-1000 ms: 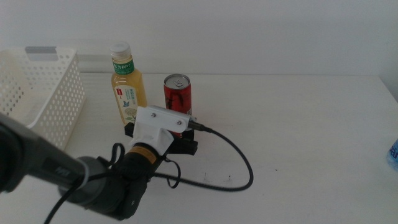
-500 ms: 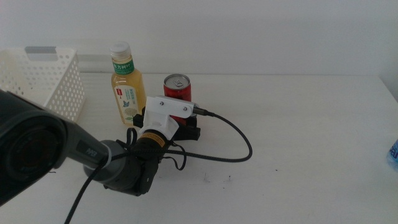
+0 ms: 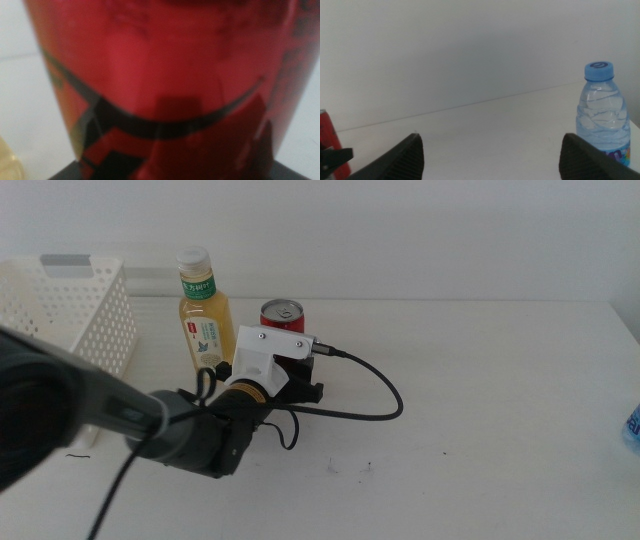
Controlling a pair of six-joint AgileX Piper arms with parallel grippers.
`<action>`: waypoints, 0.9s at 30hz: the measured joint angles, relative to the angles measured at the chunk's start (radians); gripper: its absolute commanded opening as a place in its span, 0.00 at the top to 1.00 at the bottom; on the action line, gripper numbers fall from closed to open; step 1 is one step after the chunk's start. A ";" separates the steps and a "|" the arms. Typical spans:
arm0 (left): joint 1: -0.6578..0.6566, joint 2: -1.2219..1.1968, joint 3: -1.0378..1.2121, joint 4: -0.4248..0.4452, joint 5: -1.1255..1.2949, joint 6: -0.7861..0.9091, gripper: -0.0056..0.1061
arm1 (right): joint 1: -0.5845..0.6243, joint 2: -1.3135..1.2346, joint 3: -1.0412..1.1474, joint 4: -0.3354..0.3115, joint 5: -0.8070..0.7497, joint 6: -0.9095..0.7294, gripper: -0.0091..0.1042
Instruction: Use arms to grab the bottles and put them into the dustbin to the left of the table.
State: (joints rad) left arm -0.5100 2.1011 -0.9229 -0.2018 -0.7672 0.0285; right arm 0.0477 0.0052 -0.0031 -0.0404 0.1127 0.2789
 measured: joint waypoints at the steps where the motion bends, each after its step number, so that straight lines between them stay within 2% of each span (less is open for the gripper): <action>1: 0.000 -0.028 0.011 0.009 0.041 -0.002 0.97 | 0.000 0.000 0.000 0.000 0.000 0.000 0.14; 9: 0.002 -0.368 0.030 0.021 0.510 -0.002 0.97 | 0.000 0.000 0.000 0.000 0.000 0.000 0.14; 14: 0.054 -0.566 -0.097 0.037 1.053 0.057 0.97 | 0.000 0.000 0.000 0.000 0.000 0.000 0.14; 20: 0.296 -0.616 -0.438 -0.025 1.666 0.231 0.97 | 0.000 0.000 0.000 0.000 0.000 0.000 0.14; 27: 0.615 -0.463 -0.725 -0.040 1.952 0.320 0.97 | 0.000 0.000 0.000 0.000 0.000 0.000 0.14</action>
State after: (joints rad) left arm 0.1046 1.6385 -1.6474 -0.2420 1.1848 0.3487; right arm 0.0477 0.0052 -0.0031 -0.0404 0.1127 0.2789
